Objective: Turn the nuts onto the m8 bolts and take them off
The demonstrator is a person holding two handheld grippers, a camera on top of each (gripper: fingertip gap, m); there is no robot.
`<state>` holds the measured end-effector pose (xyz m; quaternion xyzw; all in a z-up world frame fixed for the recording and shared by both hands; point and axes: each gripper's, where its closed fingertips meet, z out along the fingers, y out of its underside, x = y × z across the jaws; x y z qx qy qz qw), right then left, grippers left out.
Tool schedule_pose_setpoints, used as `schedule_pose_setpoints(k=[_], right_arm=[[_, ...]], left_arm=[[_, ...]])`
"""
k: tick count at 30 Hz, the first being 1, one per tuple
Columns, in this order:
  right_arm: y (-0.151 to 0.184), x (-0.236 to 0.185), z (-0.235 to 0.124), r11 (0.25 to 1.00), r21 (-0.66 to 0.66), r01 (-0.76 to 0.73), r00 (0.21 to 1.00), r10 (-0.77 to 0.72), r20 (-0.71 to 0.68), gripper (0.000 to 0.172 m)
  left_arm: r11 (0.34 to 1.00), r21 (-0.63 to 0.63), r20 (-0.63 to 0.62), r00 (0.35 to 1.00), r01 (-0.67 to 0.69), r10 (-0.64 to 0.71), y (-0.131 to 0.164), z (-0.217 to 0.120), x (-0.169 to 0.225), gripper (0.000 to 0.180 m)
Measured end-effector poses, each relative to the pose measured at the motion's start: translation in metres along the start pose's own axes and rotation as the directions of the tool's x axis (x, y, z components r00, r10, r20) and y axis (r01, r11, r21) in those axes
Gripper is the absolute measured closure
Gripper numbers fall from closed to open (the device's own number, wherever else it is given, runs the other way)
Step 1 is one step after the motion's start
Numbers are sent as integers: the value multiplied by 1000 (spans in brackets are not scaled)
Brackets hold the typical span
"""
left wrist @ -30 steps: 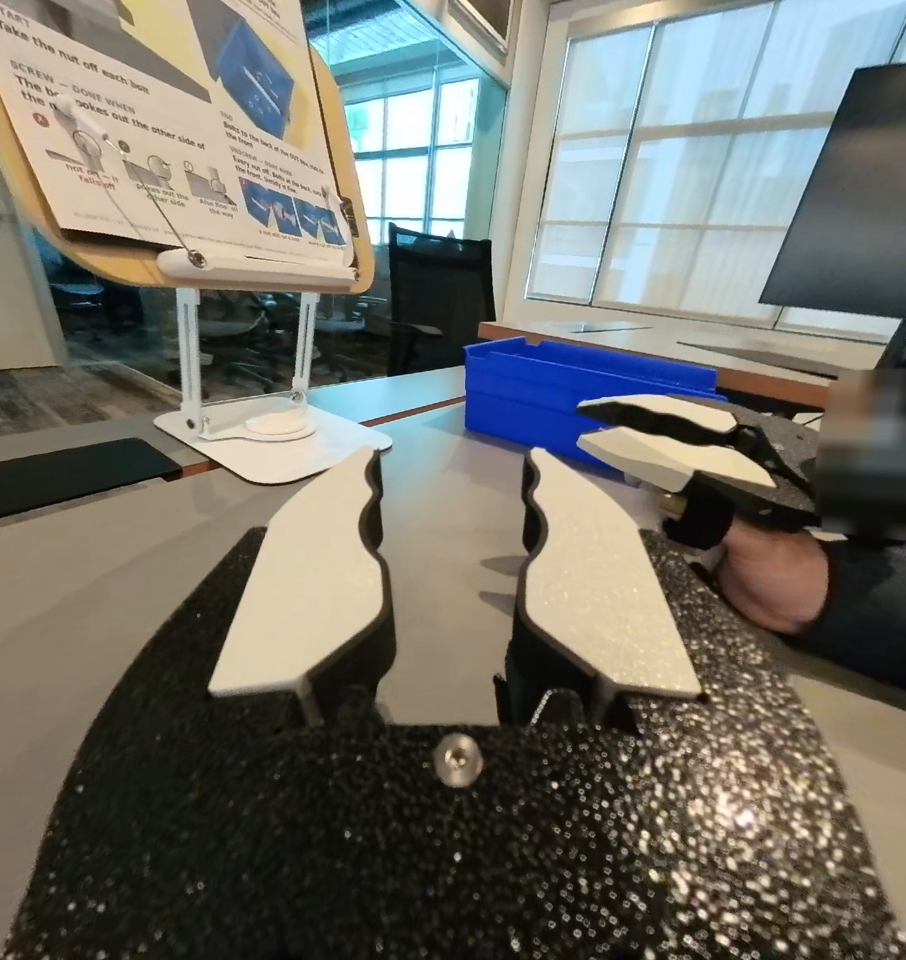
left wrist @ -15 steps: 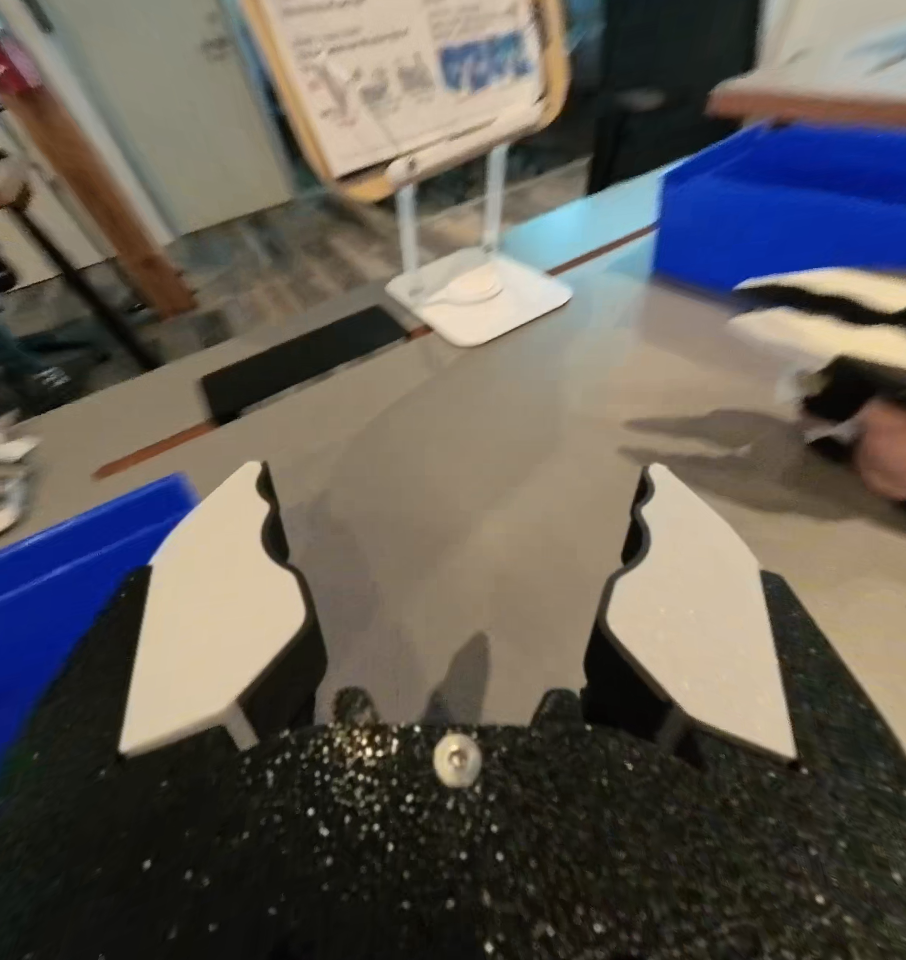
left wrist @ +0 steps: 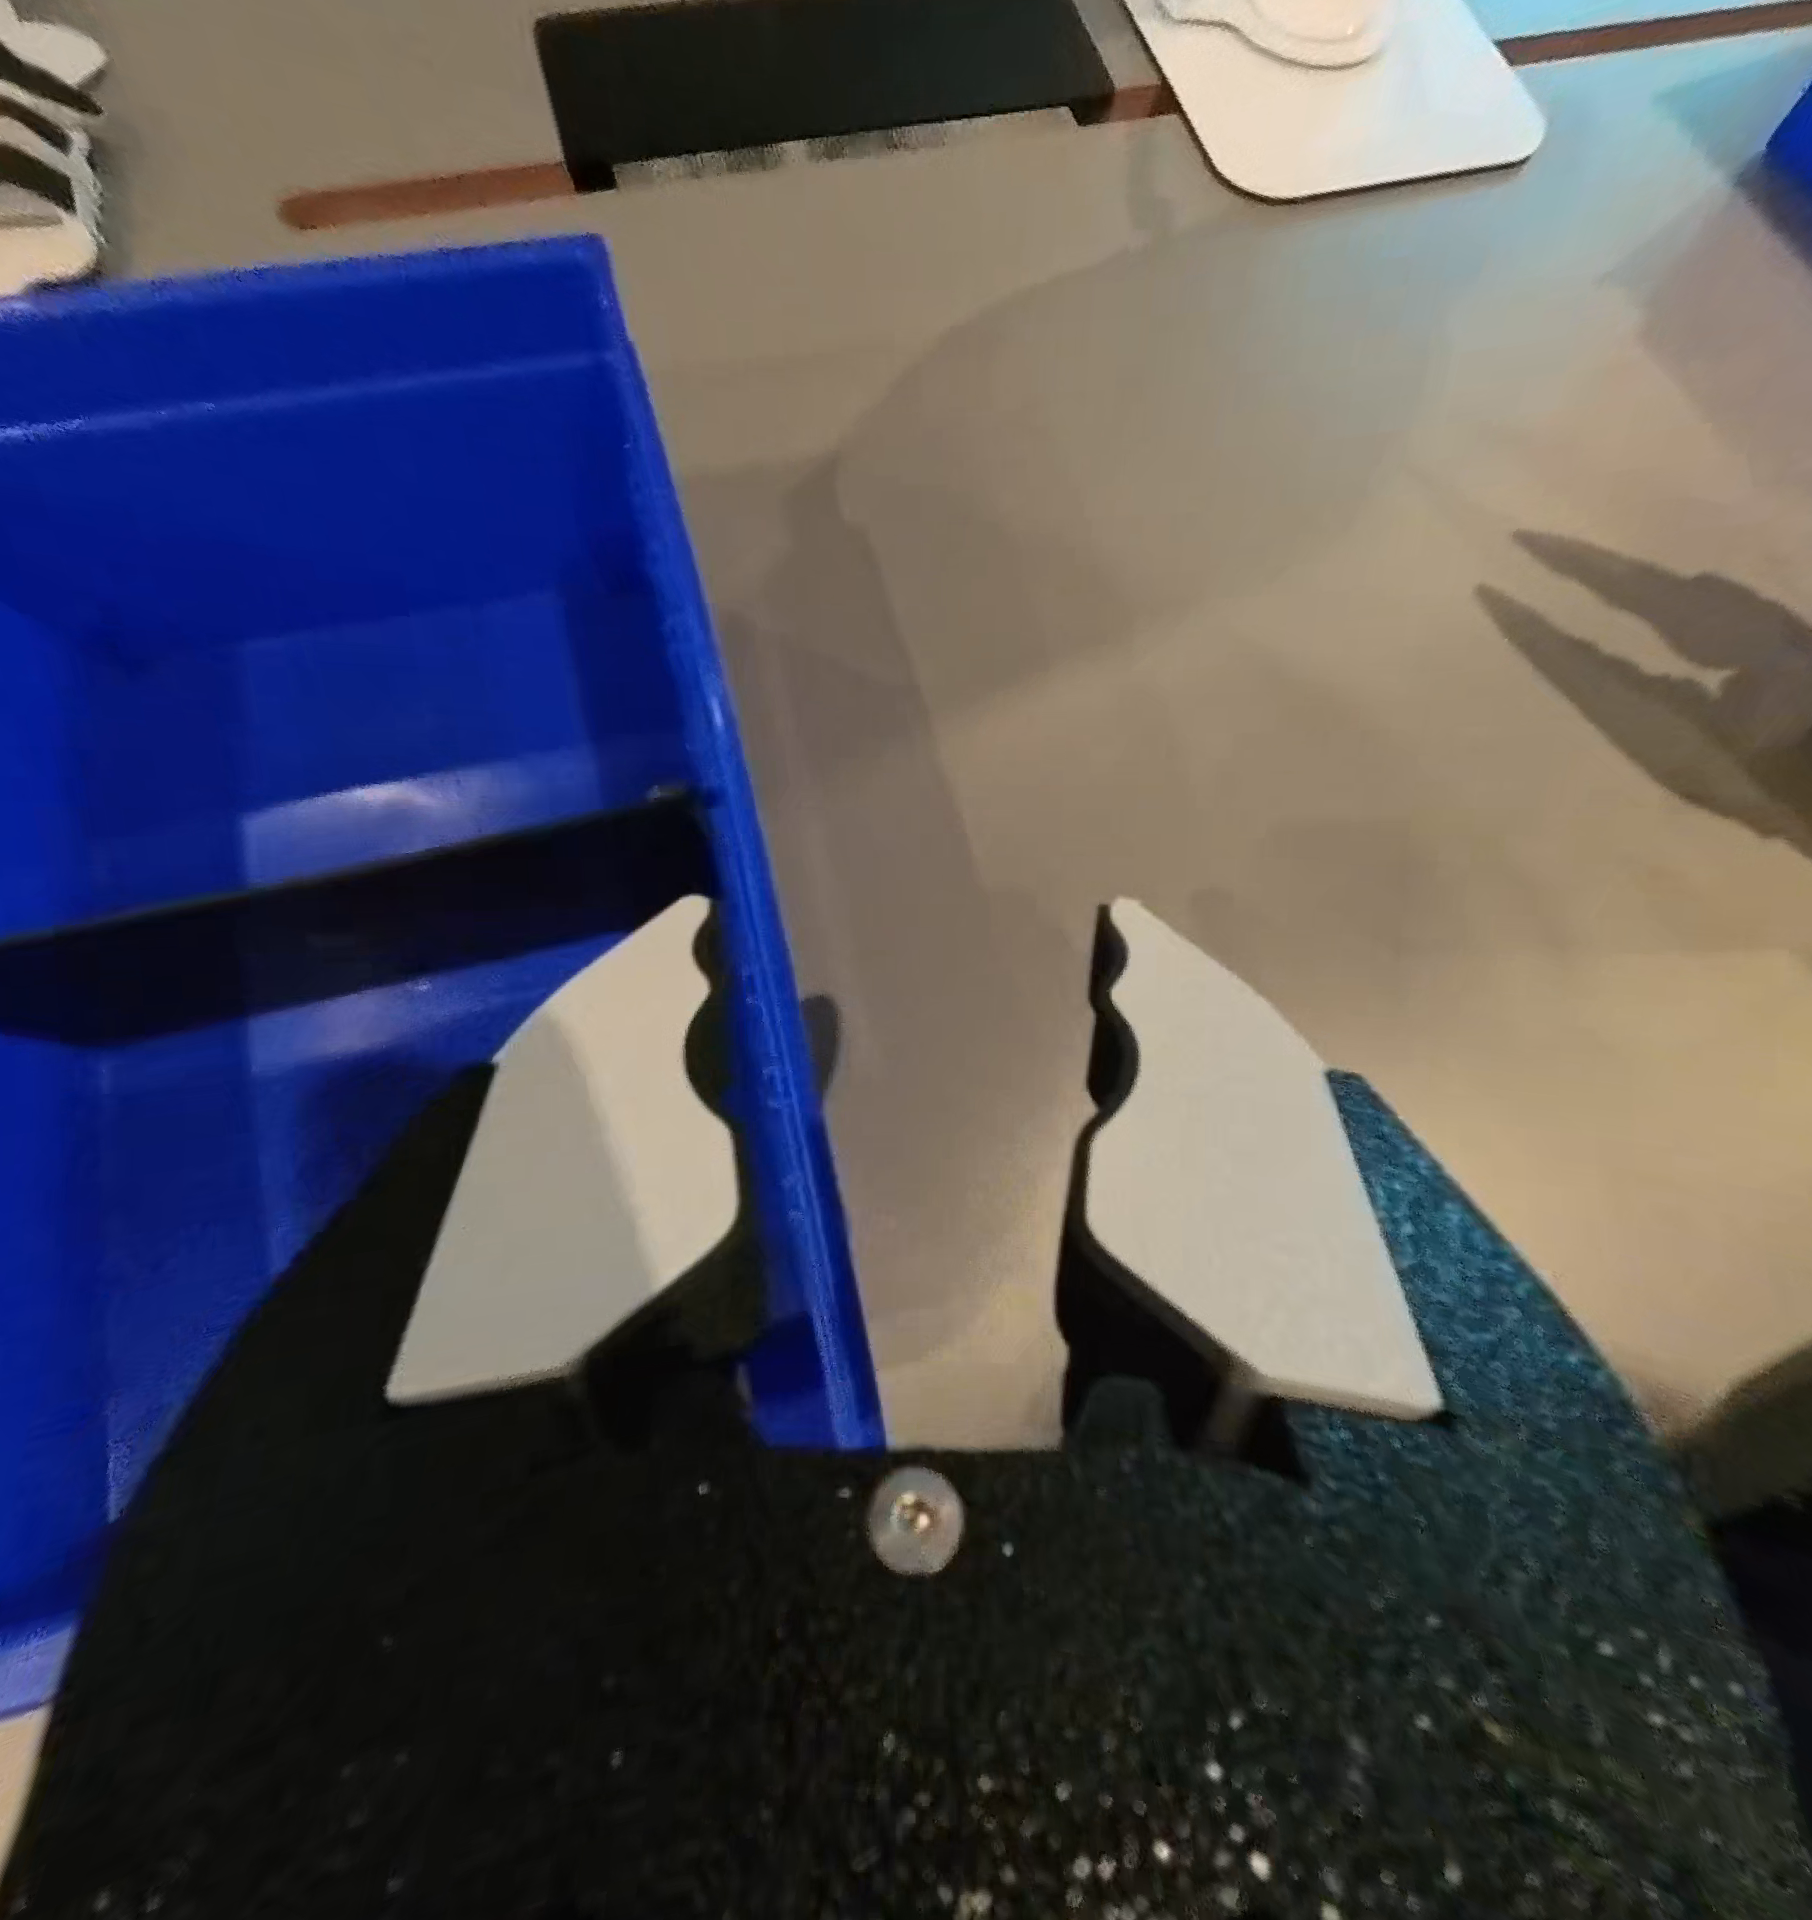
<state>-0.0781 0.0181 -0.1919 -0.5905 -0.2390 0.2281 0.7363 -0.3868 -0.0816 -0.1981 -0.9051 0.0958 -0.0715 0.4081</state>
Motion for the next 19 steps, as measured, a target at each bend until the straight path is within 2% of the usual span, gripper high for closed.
schedule_pose_setpoints(k=[4,9,12,14,19], right_arm=[[0,-2,0,1000,0,-2,1000,2,6,146],[0,-3,0,1000,-1,-2,1000,2,12,146],[0,-3,0,1000,-2,-4,1000,4,14,146],[0,-3,0,1000,-2,-4,1000,4,14,146],[-1,-4,0,1000,-2,-2,1000,2,14,146]], left_arm=[[998,-67,82,997,15,-10,14,2,-21,102],[984,-169,90,995,60,-46,32,13,-28,82],[967,-248,112,993,65,-38,47,24,-34,85],[956,-286,113,993,66,-35,54,32,-37,93],[948,-307,146,988,85,-42,60,46,-41,107]])
